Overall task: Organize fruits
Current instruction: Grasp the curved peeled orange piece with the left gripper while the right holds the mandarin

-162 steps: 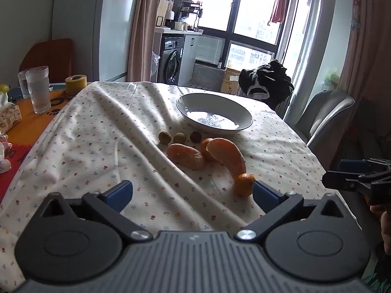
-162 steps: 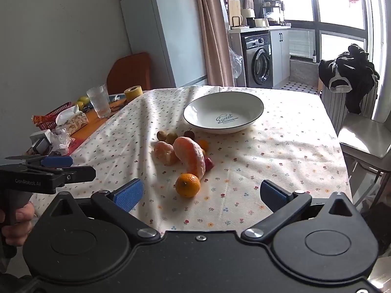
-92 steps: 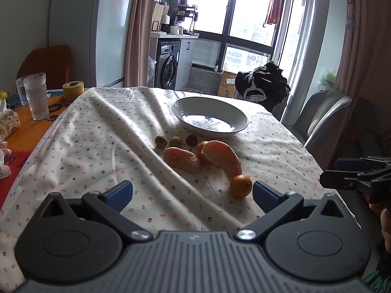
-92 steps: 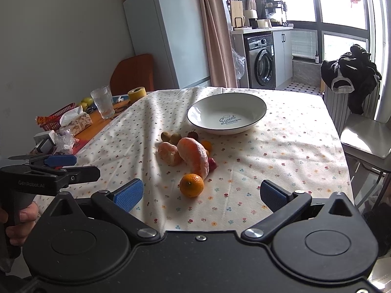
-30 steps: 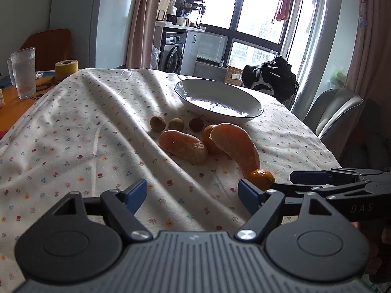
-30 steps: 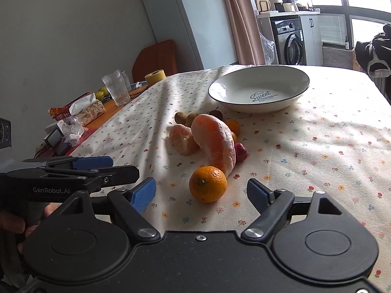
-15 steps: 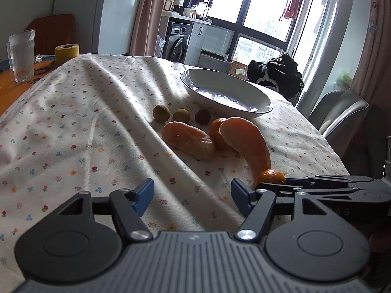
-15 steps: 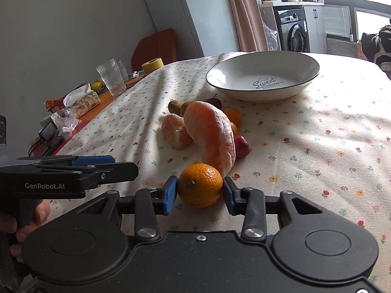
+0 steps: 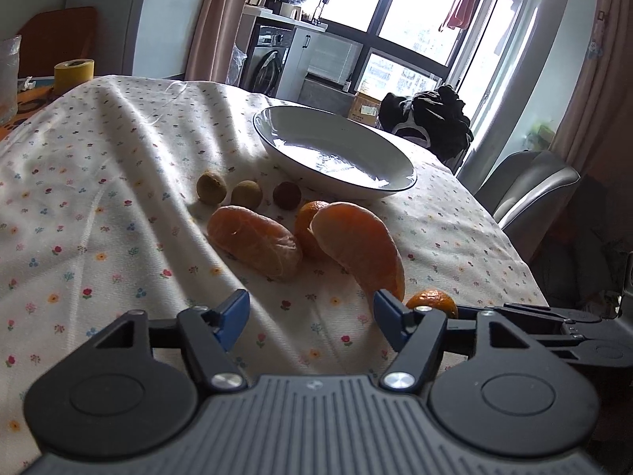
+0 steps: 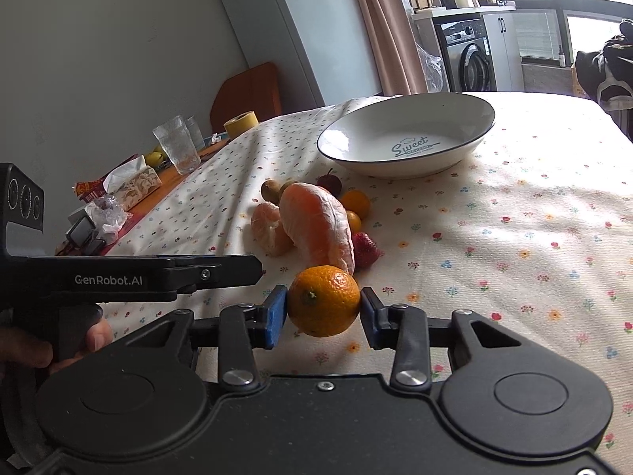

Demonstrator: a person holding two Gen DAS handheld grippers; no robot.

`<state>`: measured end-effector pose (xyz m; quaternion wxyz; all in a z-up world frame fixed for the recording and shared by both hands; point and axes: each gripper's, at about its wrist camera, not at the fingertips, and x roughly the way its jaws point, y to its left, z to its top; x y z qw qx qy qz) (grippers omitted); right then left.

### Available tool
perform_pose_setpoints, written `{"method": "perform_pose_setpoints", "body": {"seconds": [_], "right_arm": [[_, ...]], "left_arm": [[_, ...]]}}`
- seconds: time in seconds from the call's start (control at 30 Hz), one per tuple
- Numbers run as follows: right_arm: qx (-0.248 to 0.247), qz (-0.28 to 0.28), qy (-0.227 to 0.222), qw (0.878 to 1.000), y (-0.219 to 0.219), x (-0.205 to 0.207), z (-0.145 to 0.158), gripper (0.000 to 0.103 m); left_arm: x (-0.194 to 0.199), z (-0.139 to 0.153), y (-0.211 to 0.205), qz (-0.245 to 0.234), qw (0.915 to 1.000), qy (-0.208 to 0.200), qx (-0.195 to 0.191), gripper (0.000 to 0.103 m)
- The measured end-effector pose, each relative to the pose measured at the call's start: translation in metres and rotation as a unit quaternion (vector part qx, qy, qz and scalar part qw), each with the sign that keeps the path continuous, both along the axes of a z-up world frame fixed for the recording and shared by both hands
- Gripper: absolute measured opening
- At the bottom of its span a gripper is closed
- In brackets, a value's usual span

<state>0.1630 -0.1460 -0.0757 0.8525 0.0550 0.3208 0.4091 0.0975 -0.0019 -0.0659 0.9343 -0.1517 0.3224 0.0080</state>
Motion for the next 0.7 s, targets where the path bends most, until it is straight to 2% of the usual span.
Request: {"method": "perform_pose_setpoints", "body": {"seconds": [0.3,0.5,0.7], "right_arm": [[0.002,-0.021,-0.01,1.0,-0.018,0.008,-0.002,0.038],[0.008,-0.027,-0.006,1.0,-0.026,0.013,-0.006,0.038],[0.013,-0.03,-0.001,0.999,-0.032,0.017,-0.011,0.038]], "left_arm": [[0.024,0.0,-0.016,-0.011,0.9999,0.006,-0.01,0.068],[0.045,0.0,-0.021,-0.01,0.9988,0.018,-0.045,0.068],[0.061,-0.003,-0.026,0.005,0.9988,0.03,-0.038,0.068]]}}
